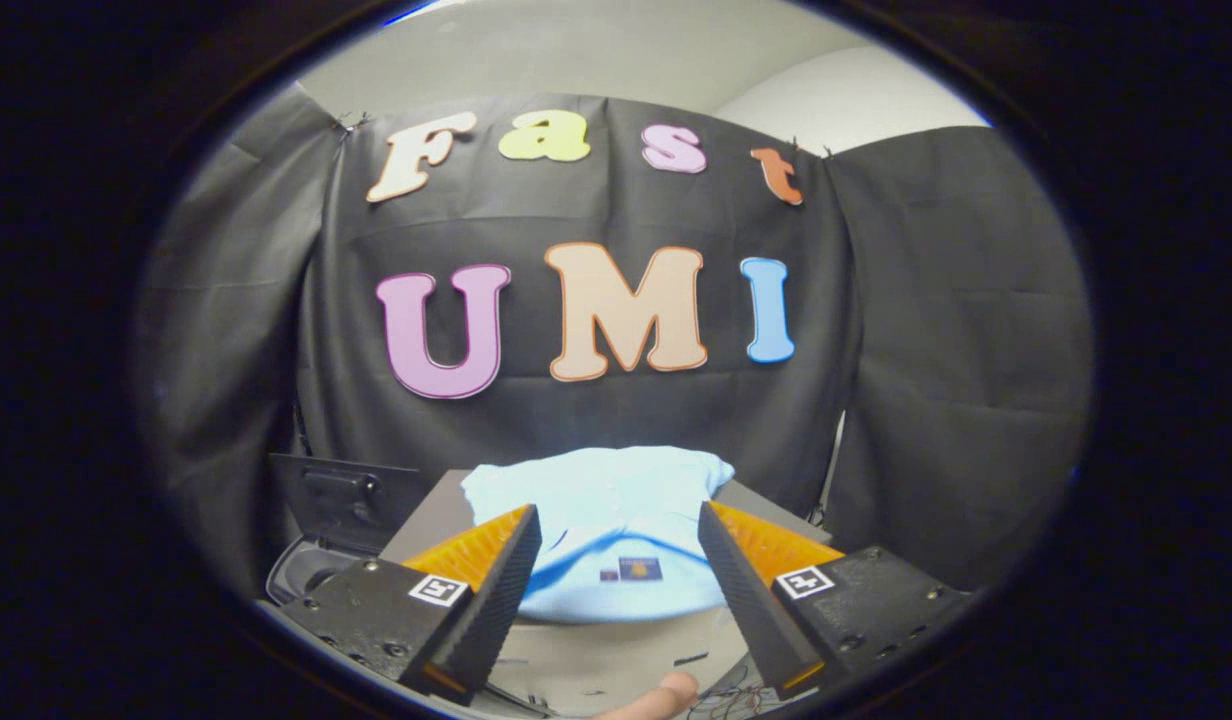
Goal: Put the clothes into the washing machine and then close the washing machine lid.
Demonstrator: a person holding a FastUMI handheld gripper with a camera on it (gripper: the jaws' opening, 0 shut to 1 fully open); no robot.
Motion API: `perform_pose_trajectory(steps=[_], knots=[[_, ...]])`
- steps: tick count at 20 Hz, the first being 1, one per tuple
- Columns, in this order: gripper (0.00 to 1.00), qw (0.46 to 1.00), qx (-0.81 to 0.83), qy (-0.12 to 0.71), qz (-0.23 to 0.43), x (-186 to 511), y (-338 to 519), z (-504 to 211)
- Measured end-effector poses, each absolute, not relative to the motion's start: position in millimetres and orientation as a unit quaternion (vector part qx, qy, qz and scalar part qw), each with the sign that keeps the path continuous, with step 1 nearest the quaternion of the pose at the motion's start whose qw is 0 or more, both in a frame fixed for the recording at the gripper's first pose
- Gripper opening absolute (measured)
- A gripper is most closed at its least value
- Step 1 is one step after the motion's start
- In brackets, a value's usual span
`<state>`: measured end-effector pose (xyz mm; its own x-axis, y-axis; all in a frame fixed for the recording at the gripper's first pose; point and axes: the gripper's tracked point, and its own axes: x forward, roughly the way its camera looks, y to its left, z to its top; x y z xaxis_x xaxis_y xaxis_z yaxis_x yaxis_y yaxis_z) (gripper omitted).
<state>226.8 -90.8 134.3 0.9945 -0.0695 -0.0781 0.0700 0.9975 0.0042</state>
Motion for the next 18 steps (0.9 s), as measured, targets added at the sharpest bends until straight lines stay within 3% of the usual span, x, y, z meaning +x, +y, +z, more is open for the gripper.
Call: perform_pose_trajectory(steps=[3, 8, 14, 18], knots=[[0.97, 0.994, 0.023, 0.097, -0.044, 287, -100, 123], [0.98, 0.98, 0.005, 0.197, -0.003, 345, -74, 85], [0.97, 0.958, -0.023, 0.285, -0.002, 353, -64, 49], [0.95, 0.959, 0.0, 0.283, -0.015, 356, -65, 52]])
